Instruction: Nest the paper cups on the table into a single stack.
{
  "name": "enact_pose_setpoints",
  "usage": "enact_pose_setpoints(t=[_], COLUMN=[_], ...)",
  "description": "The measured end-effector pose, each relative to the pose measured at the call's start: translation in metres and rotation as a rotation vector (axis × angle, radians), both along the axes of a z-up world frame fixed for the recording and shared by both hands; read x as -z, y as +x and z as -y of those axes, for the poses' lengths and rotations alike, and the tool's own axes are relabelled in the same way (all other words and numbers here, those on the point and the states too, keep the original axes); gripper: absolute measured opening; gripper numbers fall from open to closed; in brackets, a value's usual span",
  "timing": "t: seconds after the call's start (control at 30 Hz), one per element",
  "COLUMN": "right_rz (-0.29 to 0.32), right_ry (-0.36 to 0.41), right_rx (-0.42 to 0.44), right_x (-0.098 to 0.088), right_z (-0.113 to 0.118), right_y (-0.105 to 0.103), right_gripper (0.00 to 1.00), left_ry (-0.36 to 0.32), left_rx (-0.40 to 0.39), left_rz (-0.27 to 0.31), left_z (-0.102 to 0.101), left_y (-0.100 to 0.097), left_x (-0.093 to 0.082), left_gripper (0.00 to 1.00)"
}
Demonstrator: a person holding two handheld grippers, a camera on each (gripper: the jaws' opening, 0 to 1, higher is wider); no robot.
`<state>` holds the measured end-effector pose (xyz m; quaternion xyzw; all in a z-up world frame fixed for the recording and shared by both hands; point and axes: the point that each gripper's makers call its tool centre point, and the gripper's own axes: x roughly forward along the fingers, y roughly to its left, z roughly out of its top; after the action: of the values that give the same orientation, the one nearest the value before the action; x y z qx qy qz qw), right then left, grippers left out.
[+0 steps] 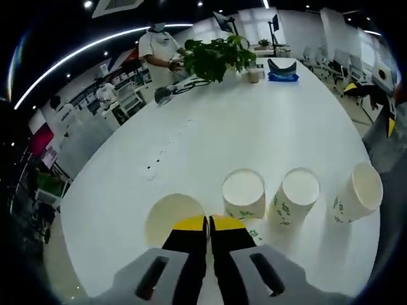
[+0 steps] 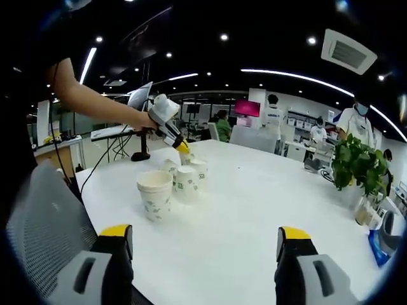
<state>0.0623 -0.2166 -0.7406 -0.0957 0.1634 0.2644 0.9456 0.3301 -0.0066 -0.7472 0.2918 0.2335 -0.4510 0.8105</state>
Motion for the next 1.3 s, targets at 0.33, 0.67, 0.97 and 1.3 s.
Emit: enact_pose_setpoints(t=[0.33,0.67,0.97,1.3], right_rz=[0.001,0.006,-0.001,-0.010], right_ry=[0.007,0.017,0.017,0.003], right_rx=[-0.008,-0.023,-0.036,-0.051], right_x=[0.000,-0.001,0.000,0.003], right_z=[-0.002,-0.005,-0.008,-0.010], right_y=[-0.001,-0.001,-0.002,-0.003], right_gripper=[0.98,1.00,1.00,1.00], left_ry=[-0.033,-0.038,-0.025,-0.032], left_rx=[-0.003,0.065,0.127,0.222], left_rz=[-0.016,-0.024,-0.030,-0.050], left_z=[-0.007,-0.001,0.009,0.035], left_y=[-0.020,-0.055,-0.098,-0.150], left_x=[-0.038,-0.067,-0.087,-0.098], left_gripper=[0.00,0.00,0.00,0.00])
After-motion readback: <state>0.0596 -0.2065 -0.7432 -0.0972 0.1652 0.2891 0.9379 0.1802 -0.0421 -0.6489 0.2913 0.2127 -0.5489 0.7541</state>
